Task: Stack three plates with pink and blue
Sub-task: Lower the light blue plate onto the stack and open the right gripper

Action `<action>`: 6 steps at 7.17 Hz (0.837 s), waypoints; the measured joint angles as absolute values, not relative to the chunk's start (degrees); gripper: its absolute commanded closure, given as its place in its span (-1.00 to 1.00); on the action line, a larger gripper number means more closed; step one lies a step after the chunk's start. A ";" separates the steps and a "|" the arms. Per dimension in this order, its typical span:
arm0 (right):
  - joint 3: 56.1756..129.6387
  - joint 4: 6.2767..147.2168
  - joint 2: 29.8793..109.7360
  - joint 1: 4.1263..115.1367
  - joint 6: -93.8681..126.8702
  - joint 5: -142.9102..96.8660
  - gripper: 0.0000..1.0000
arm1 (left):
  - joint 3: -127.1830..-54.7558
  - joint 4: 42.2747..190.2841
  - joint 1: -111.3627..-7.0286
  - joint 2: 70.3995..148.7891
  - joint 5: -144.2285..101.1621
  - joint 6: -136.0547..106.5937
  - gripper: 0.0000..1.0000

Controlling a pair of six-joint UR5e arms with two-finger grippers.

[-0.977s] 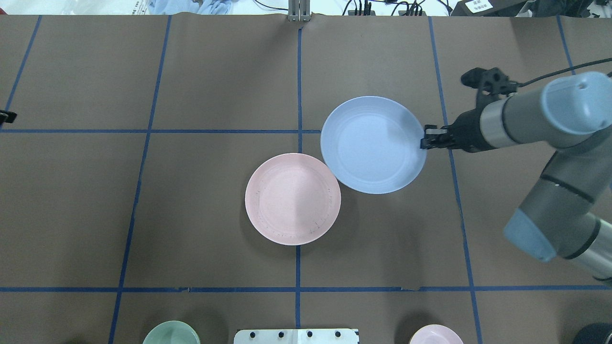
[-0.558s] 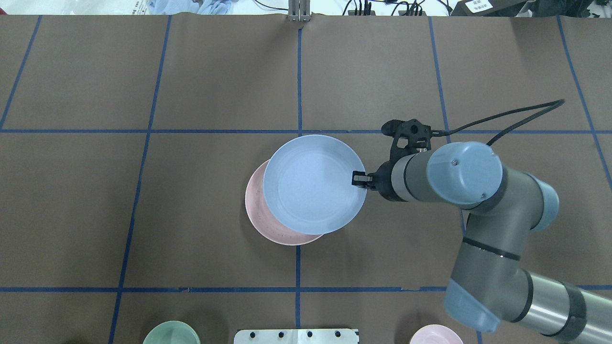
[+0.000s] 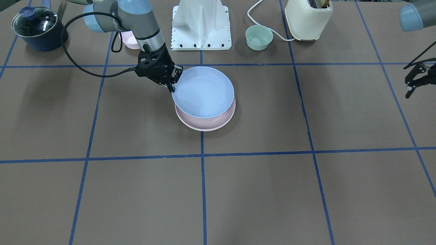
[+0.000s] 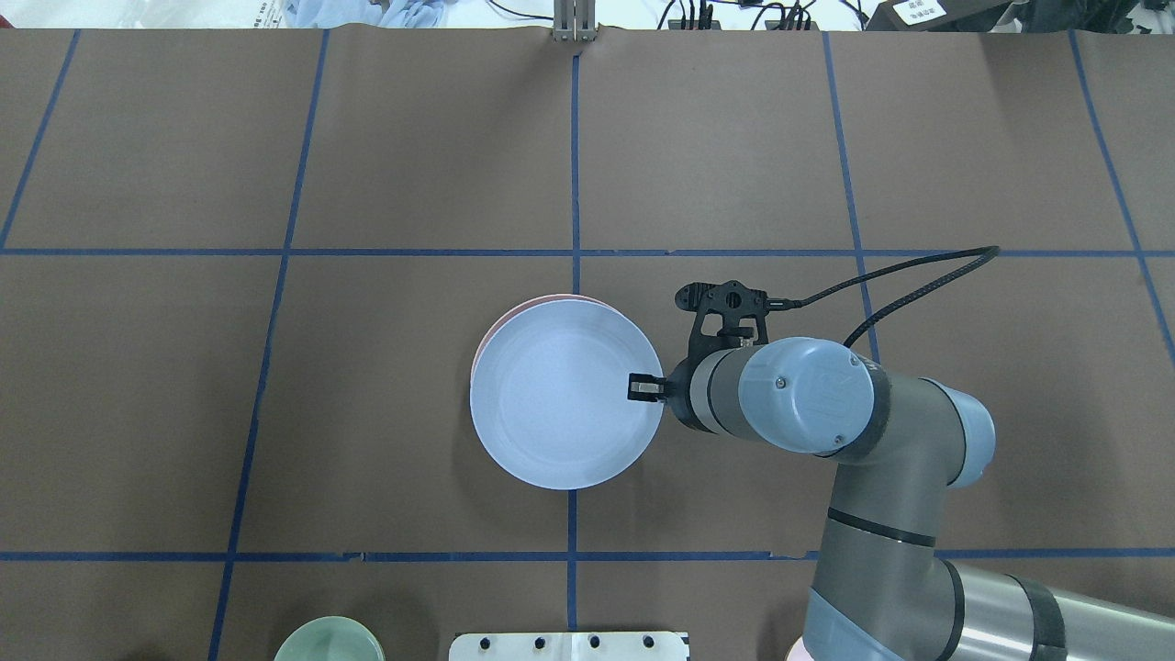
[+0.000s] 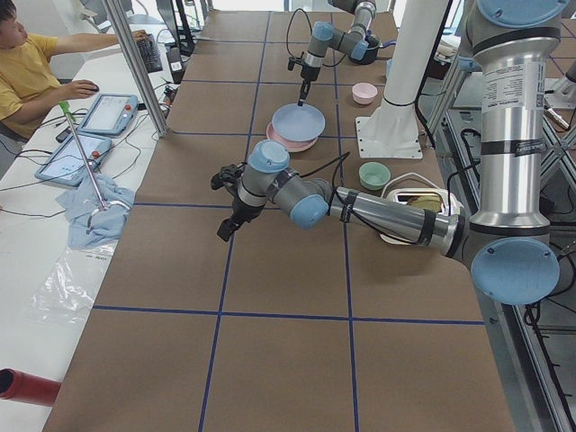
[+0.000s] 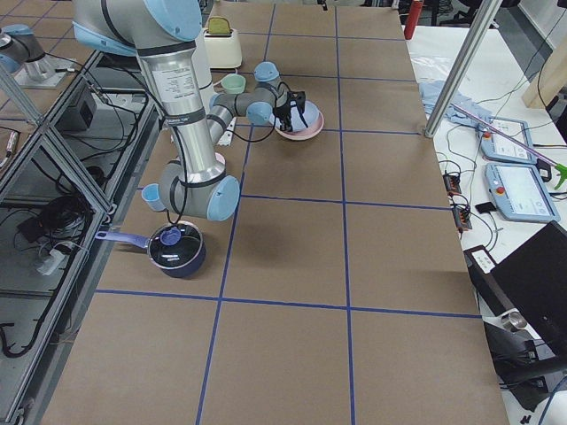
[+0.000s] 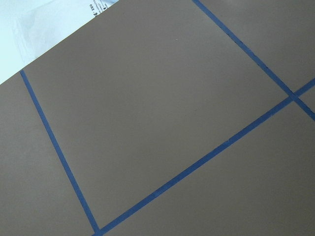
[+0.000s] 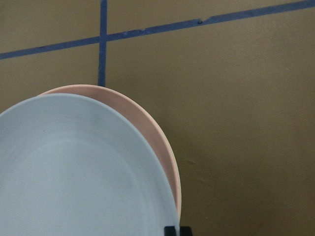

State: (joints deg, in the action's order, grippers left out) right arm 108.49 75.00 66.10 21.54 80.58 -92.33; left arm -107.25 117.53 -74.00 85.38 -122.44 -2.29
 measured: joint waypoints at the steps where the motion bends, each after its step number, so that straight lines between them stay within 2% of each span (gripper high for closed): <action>1: 108.10 75.03 65.91 21.51 80.57 -91.97 1.00 | -107.43 117.59 -74.04 84.94 -122.48 -2.29 -1.00; 3: 107.74 75.00 65.74 21.52 80.52 -90.83 1.00 | -107.62 117.67 -74.09 84.30 -122.51 -2.29 -1.00; 4: 107.70 74.96 65.56 21.53 80.53 -90.61 -0.98 | -107.65 117.68 -74.09 84.18 -122.52 -2.28 -1.00; 6: 107.21 74.98 65.22 21.49 80.41 -89.76 -1.00 | -107.57 117.76 -74.09 84.00 -122.89 -2.29 -1.00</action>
